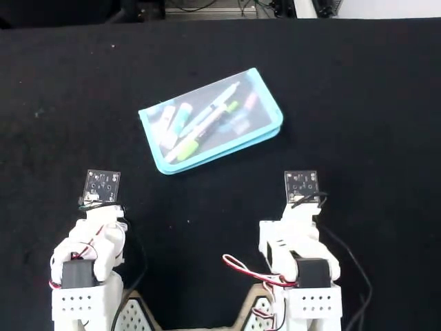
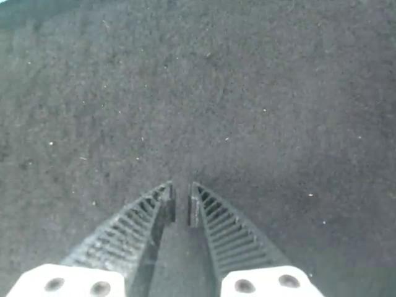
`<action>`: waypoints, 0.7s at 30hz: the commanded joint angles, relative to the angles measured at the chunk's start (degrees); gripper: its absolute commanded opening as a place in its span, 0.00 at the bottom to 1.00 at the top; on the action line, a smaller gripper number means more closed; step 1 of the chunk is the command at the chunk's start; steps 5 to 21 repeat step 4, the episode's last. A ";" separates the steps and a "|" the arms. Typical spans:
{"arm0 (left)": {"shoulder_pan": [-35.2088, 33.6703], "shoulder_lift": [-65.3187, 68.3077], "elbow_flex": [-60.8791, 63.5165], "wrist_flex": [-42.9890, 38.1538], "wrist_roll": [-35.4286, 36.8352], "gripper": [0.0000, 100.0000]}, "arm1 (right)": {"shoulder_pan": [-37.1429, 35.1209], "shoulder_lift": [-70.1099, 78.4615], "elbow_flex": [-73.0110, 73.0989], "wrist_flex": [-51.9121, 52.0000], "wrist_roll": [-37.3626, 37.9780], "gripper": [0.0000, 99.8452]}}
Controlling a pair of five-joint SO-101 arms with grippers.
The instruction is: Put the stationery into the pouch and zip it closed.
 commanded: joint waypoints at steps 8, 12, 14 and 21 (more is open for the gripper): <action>0.31 -0.18 1.27 0.35 -0.44 0.03 | 1.05 -5.58 -0.48 0.44 0.26 0.05; 0.31 -0.18 1.27 0.35 -0.44 0.03 | 1.05 -5.58 -0.48 0.44 0.26 0.05; 0.31 -0.18 1.27 0.35 -0.44 0.03 | 1.05 -5.58 -0.48 0.44 0.26 0.05; 0.31 -0.18 1.27 0.35 -0.44 0.03 | 1.05 -5.58 -0.48 0.44 0.26 0.05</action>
